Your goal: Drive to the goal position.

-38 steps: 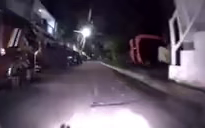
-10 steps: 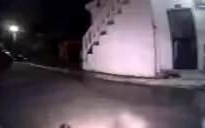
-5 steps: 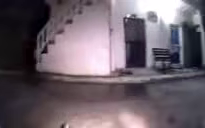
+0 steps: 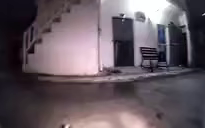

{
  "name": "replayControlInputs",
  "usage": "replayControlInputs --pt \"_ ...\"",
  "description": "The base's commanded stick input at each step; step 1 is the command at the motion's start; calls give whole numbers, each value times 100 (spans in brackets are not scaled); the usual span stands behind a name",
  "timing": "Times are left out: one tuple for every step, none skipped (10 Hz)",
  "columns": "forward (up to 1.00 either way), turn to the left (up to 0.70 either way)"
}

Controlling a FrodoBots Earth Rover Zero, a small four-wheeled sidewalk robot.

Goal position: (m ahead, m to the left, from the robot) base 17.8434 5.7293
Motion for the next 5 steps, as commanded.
replayControlInputs --pt "0 -45" --pt "0 -45" --pt "0 -45" --pt "0 -45" --pt "0 -45"
